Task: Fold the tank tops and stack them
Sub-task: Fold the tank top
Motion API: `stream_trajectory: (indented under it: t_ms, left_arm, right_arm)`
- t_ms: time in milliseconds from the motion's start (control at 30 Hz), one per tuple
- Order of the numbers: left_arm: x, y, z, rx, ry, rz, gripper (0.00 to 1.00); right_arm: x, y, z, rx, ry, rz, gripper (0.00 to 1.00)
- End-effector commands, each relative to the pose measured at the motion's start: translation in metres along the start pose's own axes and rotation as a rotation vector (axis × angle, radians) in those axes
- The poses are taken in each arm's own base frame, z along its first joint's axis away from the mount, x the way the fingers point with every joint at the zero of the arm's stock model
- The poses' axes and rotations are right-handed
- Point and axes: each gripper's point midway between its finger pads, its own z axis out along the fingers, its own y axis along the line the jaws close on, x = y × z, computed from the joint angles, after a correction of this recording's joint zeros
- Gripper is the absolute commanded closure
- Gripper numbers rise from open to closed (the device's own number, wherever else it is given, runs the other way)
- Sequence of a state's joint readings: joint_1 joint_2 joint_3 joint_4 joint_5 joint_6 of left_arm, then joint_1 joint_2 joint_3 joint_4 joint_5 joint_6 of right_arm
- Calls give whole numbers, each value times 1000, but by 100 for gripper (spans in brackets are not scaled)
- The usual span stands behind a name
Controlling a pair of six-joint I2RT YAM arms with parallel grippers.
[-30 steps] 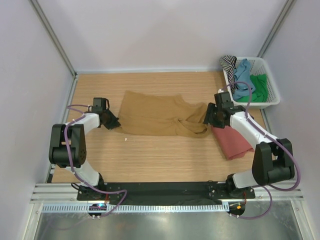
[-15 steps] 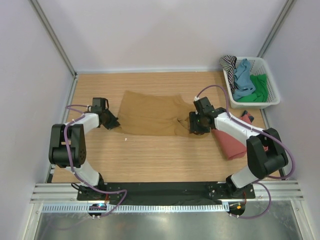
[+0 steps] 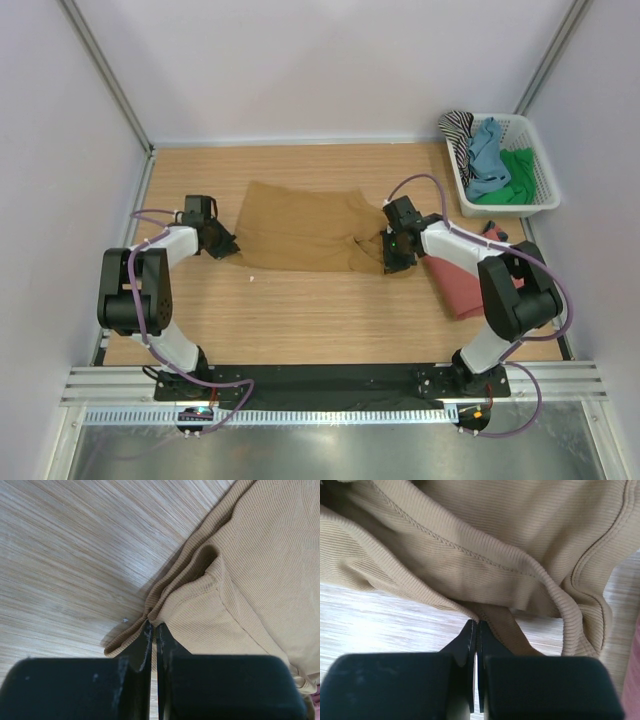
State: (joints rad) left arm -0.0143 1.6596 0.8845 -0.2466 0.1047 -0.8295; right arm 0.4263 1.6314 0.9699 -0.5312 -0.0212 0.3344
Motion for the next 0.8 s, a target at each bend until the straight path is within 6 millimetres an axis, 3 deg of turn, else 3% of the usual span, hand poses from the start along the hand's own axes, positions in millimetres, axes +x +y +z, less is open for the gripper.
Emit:
stream_trajectory:
  t_ms: [0, 200, 400, 433, 567, 667, 767]
  left_arm:
    - [-16, -2, -10, -7, -55, 8, 100]
    - [-17, -1, -11, -14, -64, 8, 100]
    - [-17, 1, -12, -19, -65, 8, 100]
    - [-24, 7, -13, -28, -77, -17, 100]
    - [-24, 8, -13, -27, -76, -21, 100]
    - [-23, 8, -14, -22, -73, -19, 100]
    - [-21, 9, -16, -20, -80, -18, 100]
  right_arm:
    - [-25, 13, -21, -49, -84, 11, 99]
    - [-21, 18, -33, -88, -49, 39, 98]
    - [-31, -19, -34, -98, -66, 216, 96]
    - [-31, -22, -33, -100, -62, 235, 95]
    - [-32, -29, -20, -78, -43, 261, 65]
    - [-32, -34, -16, -48, -49, 268, 56]
    - [-35, -37, -17, -36, -58, 268, 55]
